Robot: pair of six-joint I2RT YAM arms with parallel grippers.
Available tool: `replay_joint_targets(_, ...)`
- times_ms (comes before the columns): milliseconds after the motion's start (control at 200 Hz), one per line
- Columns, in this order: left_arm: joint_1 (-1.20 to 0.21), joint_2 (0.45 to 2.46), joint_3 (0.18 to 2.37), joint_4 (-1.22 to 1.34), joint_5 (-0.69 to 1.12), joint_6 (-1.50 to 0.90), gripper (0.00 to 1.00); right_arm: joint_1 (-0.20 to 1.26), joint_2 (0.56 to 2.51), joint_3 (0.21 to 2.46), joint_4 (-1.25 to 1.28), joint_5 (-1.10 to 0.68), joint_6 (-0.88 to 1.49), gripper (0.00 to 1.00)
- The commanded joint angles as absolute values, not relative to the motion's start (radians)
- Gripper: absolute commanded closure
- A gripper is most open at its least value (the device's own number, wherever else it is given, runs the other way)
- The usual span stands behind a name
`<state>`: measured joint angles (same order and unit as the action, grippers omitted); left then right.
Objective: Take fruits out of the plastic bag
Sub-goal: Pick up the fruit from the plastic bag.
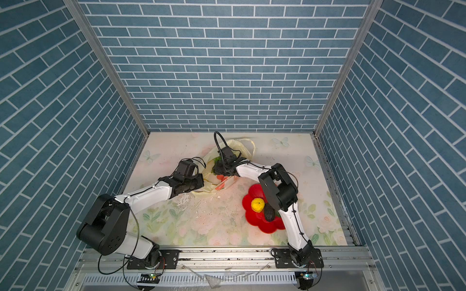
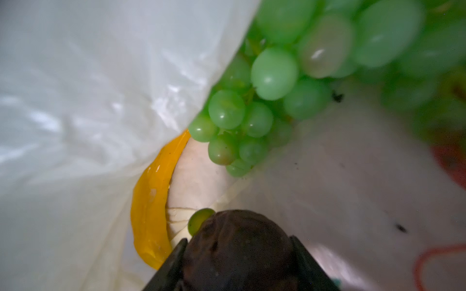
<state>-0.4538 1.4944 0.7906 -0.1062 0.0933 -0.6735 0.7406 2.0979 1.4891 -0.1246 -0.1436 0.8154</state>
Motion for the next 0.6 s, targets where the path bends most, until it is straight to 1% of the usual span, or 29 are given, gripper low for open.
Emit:
replay_joint_targets(0,-0.45,1.491,0.795,-0.111,0.084,-0.663,0.94,0.712,1.918,1.363,-0.043,-0.158,0.865,0.49)
replay_joint_targets(180,-0.451,1.507,0.803,-0.098,0.091,-0.662,0.94,0.697,1.722,1.179,-0.041,-0.176,0.864,0.5)
replay_joint_targets(340,-0.45,1.511,0.806,-0.1,0.092,-0.655,0.94,0.685,1.565,1.053,-0.106,-0.179,0.871,0.5)
replay_joint_targets(595,-0.45,1.517,0.807,-0.097,0.092,-0.652,0.94,0.623,1.286,0.818,-0.164,-0.142,0.995,0.51)
